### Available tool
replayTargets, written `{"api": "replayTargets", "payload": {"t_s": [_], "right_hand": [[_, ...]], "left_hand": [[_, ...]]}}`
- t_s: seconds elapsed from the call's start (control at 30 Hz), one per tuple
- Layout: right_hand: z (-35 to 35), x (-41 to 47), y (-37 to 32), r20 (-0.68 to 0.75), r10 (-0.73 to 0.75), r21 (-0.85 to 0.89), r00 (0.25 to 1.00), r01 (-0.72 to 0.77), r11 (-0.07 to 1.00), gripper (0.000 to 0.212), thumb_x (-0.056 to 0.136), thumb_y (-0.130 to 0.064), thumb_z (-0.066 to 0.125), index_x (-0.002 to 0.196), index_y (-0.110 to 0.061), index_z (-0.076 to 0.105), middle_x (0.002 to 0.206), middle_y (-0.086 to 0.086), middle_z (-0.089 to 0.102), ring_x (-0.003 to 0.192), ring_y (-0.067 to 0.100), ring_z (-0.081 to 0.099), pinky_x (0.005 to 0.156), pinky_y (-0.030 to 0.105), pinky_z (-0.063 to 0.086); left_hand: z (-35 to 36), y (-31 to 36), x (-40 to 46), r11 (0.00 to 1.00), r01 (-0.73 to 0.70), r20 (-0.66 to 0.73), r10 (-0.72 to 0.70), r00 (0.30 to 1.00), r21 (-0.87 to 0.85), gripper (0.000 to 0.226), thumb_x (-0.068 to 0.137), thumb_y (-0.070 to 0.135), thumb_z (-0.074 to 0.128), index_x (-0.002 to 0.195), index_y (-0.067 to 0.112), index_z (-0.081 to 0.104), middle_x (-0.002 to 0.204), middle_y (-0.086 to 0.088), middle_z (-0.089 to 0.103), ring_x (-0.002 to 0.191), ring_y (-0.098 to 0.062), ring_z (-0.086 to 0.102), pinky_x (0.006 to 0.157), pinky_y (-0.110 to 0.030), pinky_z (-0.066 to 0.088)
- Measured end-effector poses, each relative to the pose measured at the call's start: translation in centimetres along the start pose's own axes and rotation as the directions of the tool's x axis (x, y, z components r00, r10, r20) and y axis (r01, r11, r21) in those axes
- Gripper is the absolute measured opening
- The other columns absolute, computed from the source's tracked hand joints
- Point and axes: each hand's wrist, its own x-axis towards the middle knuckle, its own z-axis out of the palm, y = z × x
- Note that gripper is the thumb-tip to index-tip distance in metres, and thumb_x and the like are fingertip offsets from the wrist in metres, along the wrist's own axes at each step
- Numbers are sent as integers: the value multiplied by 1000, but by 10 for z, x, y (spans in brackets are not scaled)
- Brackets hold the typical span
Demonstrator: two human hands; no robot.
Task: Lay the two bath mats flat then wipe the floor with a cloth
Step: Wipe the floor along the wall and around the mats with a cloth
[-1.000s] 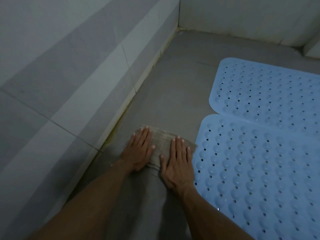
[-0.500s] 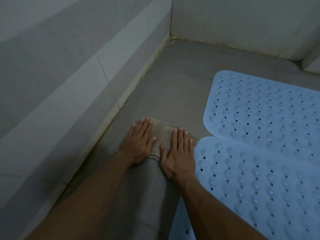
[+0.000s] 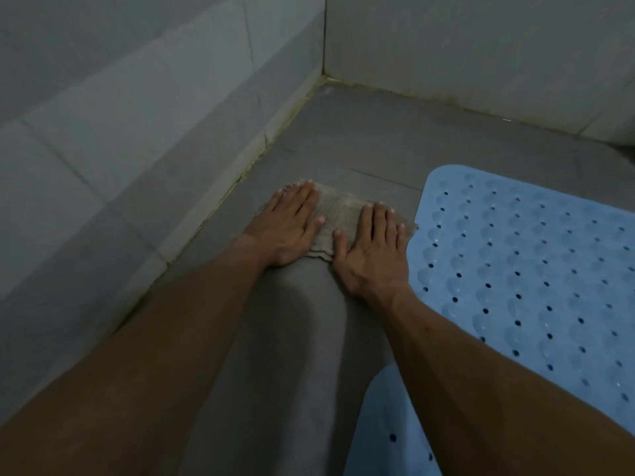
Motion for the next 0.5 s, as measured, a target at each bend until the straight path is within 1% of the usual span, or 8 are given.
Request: {"api": "replayTargets", "payload": {"t_s": [0.13, 0.27, 0.43, 0.5], "right_hand": [[-10, 39, 12, 48, 0, -7, 999, 1, 1000, 78, 99, -58, 14, 158, -11, -5, 166, 9, -10, 152, 22, -15, 122, 41, -12], [-16, 75, 13, 60, 25, -18, 998, -24, 1000, 78, 99, -57, 12, 157, -10, -6, 165, 9, -12, 151, 24, -16, 122, 43, -12], [-25, 101, 10, 146, 39, -38, 989, -33, 999, 79, 98, -58, 10, 156, -9, -13, 164, 11, -19, 150, 26, -21, 121, 46, -12], [-29, 106, 9, 177, 30, -29, 984, -26, 999, 79, 98, -58, 10, 155, -9, -14, 163, 11, -21, 149, 26, -23, 121, 46, -13]], "left_hand": [[-7, 2, 37, 1000, 5, 25, -5, 1000, -12, 64, 102, 50, 8, 156, 18, -6, 164, 0, -12, 149, -12, -13, 121, -35, -9], [-13, 0, 70, 1000, 15, 45, -14, 999, -13, 64, 102, 49, 9, 156, 18, -5, 164, 0, -11, 150, -12, -12, 122, -36, -8], [-18, -7, 89, 1000, -6, 44, 7, 999, -29, 64, 102, 49, 10, 156, 18, -4, 164, 0, -10, 150, -11, -12, 122, -37, -7], [-20, -9, 93, 1000, -6, 49, 6, 999, -10, 64, 102, 48, 10, 156, 17, -4, 164, -1, -10, 150, -12, -12, 123, -38, -6]]}}
